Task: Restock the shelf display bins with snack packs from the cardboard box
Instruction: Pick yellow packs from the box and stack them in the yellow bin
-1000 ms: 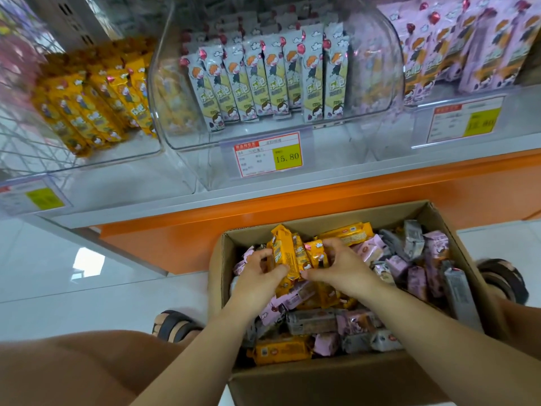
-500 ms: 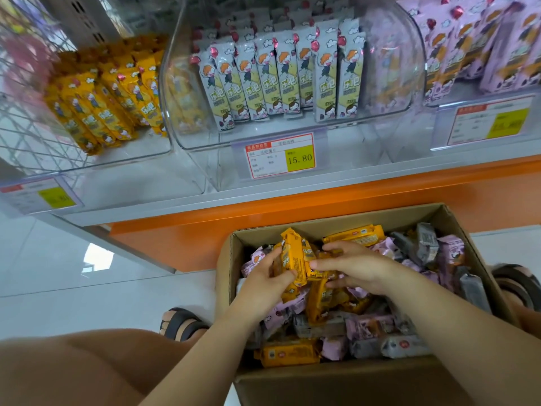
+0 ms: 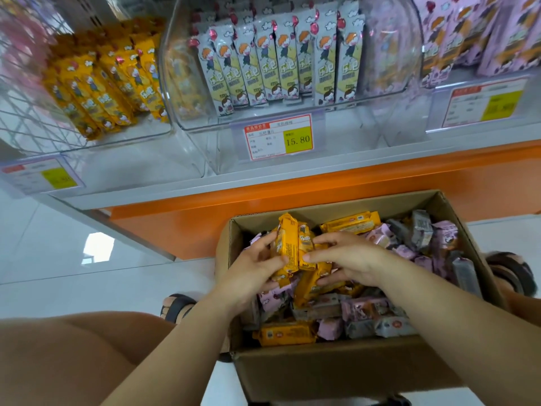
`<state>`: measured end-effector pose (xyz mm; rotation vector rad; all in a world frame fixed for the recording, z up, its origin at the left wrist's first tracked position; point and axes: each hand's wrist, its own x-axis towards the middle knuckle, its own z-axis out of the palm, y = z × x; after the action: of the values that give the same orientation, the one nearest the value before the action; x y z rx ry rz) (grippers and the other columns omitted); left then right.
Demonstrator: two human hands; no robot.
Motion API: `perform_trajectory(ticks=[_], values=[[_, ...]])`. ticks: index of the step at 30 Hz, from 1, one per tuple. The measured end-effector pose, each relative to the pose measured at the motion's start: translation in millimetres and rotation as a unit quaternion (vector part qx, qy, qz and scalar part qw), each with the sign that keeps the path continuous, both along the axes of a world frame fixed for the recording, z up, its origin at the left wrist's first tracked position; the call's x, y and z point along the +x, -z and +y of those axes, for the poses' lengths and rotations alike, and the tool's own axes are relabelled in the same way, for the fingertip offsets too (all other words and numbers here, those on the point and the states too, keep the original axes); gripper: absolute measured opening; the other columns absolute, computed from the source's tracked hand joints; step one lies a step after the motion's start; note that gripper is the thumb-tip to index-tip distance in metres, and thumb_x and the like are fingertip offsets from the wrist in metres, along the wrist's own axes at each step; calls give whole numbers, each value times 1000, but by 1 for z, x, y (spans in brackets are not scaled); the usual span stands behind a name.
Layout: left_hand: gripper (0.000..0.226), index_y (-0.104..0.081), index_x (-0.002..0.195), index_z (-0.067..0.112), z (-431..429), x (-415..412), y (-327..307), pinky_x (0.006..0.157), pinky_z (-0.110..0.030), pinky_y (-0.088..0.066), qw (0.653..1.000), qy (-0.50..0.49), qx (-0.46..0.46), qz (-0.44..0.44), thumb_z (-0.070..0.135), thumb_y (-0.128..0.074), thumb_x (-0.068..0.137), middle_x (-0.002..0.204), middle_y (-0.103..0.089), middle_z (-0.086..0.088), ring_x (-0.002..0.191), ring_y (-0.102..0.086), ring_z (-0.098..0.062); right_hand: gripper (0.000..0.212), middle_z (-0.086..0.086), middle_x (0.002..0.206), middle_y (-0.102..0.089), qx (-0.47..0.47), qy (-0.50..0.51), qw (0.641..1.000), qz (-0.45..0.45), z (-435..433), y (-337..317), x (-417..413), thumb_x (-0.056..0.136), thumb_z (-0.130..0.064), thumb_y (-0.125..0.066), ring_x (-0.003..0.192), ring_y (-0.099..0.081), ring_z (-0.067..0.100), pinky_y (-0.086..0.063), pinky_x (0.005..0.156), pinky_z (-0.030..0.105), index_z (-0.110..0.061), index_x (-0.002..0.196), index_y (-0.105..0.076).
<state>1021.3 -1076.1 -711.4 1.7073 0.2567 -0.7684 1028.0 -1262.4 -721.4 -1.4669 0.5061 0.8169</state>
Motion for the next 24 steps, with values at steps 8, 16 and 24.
perform_trajectory(ticks=[8,16,24], values=[[57,-41,129,45,5,-12,-52,86,-27,-56,987,76,-45,-134,22,-68,85,115,-56,14,100,-64,-6,49,2,103,-64,-50,17,989,-138,-7,-68,-33,78,-11,-76,92,-68,16,-60,70,32,-14,121,-53],[66,-40,133,41,23,-54,-135,79,-18,-52,933,78,-102,-337,23,-68,75,115,-60,31,100,-67,-6,45,-7,101,-66,-111,-3,941,-319,7,-173,-78,77,-14,-77,79,-69,4,-59,70,27,-24,115,-55],[66,-40,130,63,61,-66,-191,88,-21,-50,854,-32,-111,-506,28,-66,80,133,-49,29,115,-58,-5,42,-22,94,-64,-177,-36,832,-525,59,-253,-77,76,-22,-77,86,-56,-16,-42,71,2,-45,100,-51]])
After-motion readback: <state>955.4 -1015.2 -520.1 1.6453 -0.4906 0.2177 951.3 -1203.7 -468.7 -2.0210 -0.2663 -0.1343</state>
